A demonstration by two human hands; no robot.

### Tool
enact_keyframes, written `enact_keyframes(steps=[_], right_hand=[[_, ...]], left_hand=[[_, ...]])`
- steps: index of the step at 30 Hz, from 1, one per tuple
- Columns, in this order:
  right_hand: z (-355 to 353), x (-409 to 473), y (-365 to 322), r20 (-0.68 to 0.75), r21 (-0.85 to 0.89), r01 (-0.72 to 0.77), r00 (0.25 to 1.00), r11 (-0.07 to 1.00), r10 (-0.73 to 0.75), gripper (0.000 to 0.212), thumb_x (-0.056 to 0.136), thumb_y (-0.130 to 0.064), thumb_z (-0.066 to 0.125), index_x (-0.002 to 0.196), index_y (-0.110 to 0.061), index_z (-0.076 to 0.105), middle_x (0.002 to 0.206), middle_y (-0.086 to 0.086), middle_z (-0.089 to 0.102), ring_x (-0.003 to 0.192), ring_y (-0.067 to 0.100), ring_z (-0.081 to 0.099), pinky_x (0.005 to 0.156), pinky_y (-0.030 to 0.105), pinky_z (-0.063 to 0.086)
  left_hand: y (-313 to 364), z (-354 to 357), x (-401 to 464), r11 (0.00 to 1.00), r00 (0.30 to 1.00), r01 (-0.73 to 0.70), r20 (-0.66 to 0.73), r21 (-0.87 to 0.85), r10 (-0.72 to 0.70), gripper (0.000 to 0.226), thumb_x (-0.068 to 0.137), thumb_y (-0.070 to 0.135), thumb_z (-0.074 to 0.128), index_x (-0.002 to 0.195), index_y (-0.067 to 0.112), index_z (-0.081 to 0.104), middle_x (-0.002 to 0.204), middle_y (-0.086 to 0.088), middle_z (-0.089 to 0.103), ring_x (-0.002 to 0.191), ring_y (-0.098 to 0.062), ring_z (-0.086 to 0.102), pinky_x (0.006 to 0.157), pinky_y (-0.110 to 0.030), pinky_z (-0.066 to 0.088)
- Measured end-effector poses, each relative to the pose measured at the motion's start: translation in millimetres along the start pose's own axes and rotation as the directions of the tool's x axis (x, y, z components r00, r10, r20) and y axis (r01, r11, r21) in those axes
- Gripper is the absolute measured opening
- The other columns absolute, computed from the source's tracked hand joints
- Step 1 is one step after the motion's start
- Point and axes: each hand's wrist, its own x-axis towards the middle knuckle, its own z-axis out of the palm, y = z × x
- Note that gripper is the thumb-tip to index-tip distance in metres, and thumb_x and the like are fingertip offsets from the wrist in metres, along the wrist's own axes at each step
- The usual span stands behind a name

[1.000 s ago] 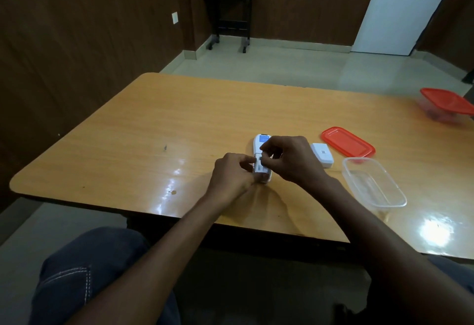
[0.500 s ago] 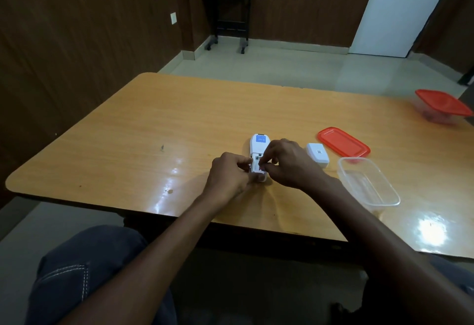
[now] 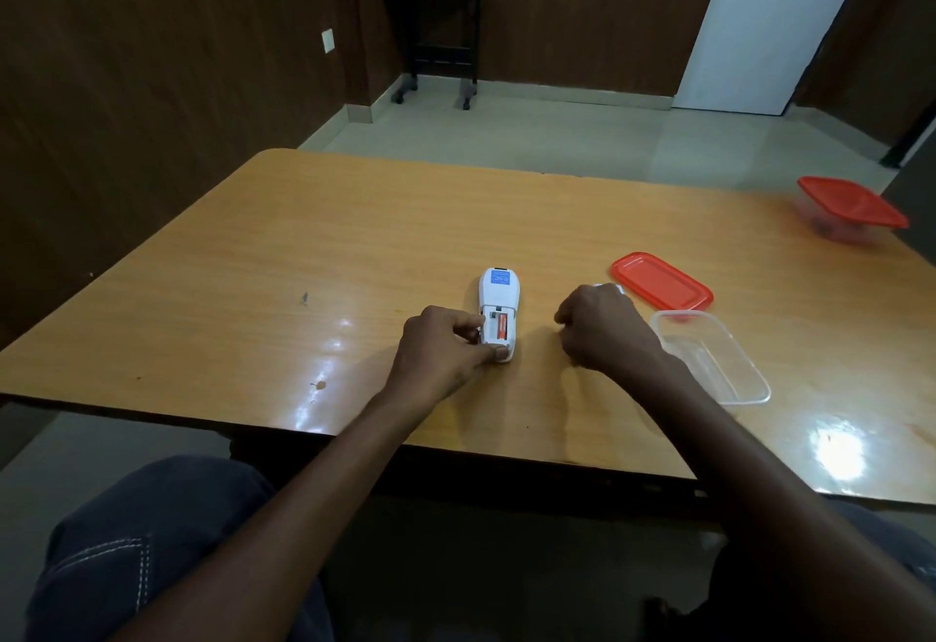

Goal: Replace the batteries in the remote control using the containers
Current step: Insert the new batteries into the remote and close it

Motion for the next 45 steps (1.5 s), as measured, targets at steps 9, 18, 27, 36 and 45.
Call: enact_keyframes(steps=[9, 18, 27, 36, 45], right_hand=[[4.1, -5.9, -29.5, -0.178, 0.737, 0.015, 0.969, 0.676, 0.172, 0.024, 0.086, -0.008, 0.075, 0.109, -0.013, 0.077, 0.095, 0.001, 0.078, 0.082, 0.007, 0.075, 0.083, 0.031, 0.062], [23.7, -9.7, -47.4, -0.443, 0.276, 0.384, 0.864, 0.881, -0.238, 0.021, 0.082, -0.004, 0.070, 0.098, -0.014, 0.080, 0.082, 0.009, 0.078, 0.073, 0.028, 0.072, 0.065, 0.031, 0.052], [4.0, -15.8, -33.8, -0.141, 0.313, 0.351, 0.936, 0.883, -0.322, 0.033, 0.085, -0.019, 0.063, 0.116, -0.021, 0.074, 0.094, 0.001, 0.078, 0.089, 0.014, 0.071, 0.080, 0.034, 0.055], [16.9, 0.3, 5.8, -0.195, -0.111, -0.063, 0.980, 0.992, 0.040, 0.026, 0.088, -0.010, 0.053, 0.109, 0.000, 0.063, 0.117, 0.021, 0.065, 0.123, 0.046, 0.051, 0.099, 0.049, 0.048], [16.0, -1.5, -7.8, -0.182, -0.071, -0.083, 0.981, 0.994, 0.069, 0.029, 0.093, -0.016, 0.055, 0.117, -0.018, 0.070, 0.116, 0.003, 0.071, 0.117, 0.028, 0.053, 0.090, 0.047, 0.042]], left_hand=[[4.1, -3.7, -3.3, 1.000, 0.999, -0.025, 0.030, 0.006, 0.025, 0.058, 0.071, 0.037, 0.089, 0.124, 0.020, 0.072, 0.117, -0.001, 0.076, 0.082, -0.005, 0.062, 0.063, -0.014, 0.042], [3.6, -3.9, -3.9, 1.000, 1.000, -0.016, 0.012, 0.006, 0.016, 0.045, 0.071, 0.033, 0.089, 0.113, 0.020, 0.078, 0.103, -0.002, 0.078, 0.091, -0.017, 0.070, 0.082, -0.031, 0.052], [2.6, -2.4, -3.0, 0.999, 1.000, -0.030, -0.004, 0.019, 0.030, 0.050, 0.072, 0.033, 0.089, 0.118, 0.016, 0.076, 0.109, -0.005, 0.077, 0.089, -0.013, 0.066, 0.073, -0.024, 0.046], [0.5, 1.1, -4.4, 0.999, 0.999, -0.034, -0.023, -0.002, 0.034, 0.053, 0.068, 0.035, 0.091, 0.118, 0.023, 0.076, 0.103, 0.003, 0.076, 0.080, -0.005, 0.066, 0.076, -0.024, 0.055], [1.3, -0.3, -2.7, 0.999, 0.999, -0.047, -0.003, 0.027, 0.047, 0.055, 0.071, 0.035, 0.089, 0.122, 0.022, 0.074, 0.111, 0.002, 0.076, 0.077, -0.001, 0.062, 0.063, -0.010, 0.042]])
